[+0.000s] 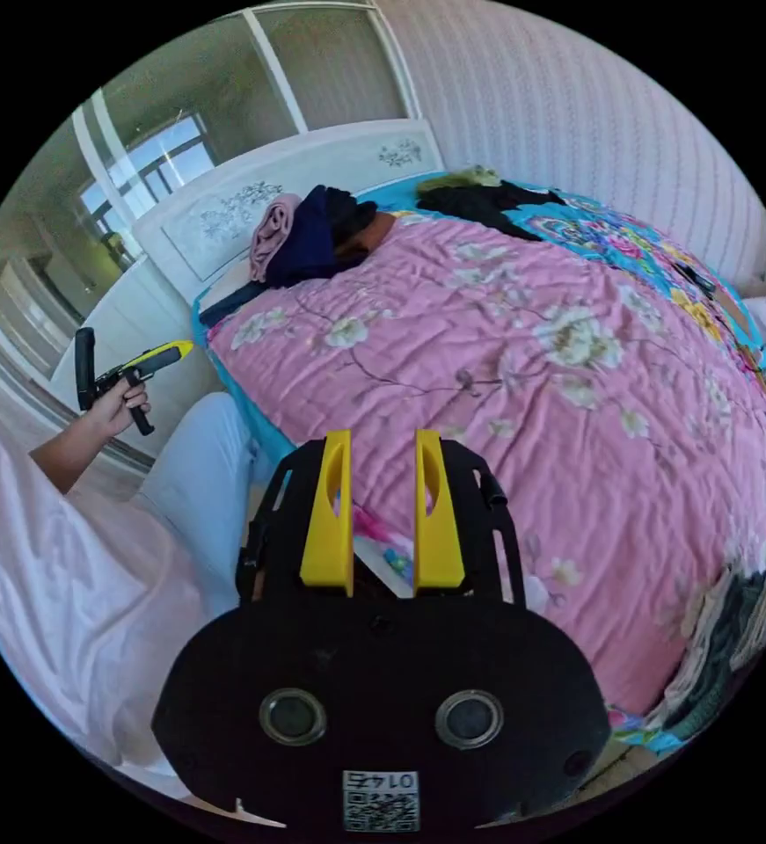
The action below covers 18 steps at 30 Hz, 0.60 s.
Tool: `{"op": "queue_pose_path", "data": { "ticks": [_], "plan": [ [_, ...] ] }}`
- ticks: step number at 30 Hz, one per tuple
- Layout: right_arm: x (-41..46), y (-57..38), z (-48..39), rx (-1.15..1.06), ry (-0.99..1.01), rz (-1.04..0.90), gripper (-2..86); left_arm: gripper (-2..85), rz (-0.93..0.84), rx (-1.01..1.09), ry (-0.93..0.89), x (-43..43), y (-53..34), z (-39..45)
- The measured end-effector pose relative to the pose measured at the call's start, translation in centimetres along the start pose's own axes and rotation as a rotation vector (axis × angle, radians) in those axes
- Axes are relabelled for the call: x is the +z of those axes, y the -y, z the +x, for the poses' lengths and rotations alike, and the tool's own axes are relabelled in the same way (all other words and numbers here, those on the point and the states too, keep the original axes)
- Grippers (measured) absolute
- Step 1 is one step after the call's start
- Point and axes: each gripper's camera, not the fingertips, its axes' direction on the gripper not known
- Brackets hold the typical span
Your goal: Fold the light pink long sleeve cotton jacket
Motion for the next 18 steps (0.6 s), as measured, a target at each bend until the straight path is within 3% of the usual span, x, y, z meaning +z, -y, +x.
{"op": "queue_pose_path", "data": {
  "ticks": [2,5,11,18],
  "plan": [
    [6.0,4.8,-5.9,-0.169,0.131,-0.061,12.1,8.4,0.016,-0.105,0.077,-1.5,-0.4,-5.8],
    [11.1,10.1,-12.1,-0.355,0.167,-0.076,13.2,10.2,0.02,-0.225,0.13,-2.8,-0.3,-12.6],
    [18.1,19.5,-19.0,-0.567,0.102,-0.056,14.2,11.1,0.076,-0.334,0.181,-4.5,3.0,-22.9],
    [23.0,29.4,-19.7,-0.475,-0.087,0.088,16.4,13.6,0.195,-0.237,0.08,-2.4,12.1,-25.8]
  ]
}}
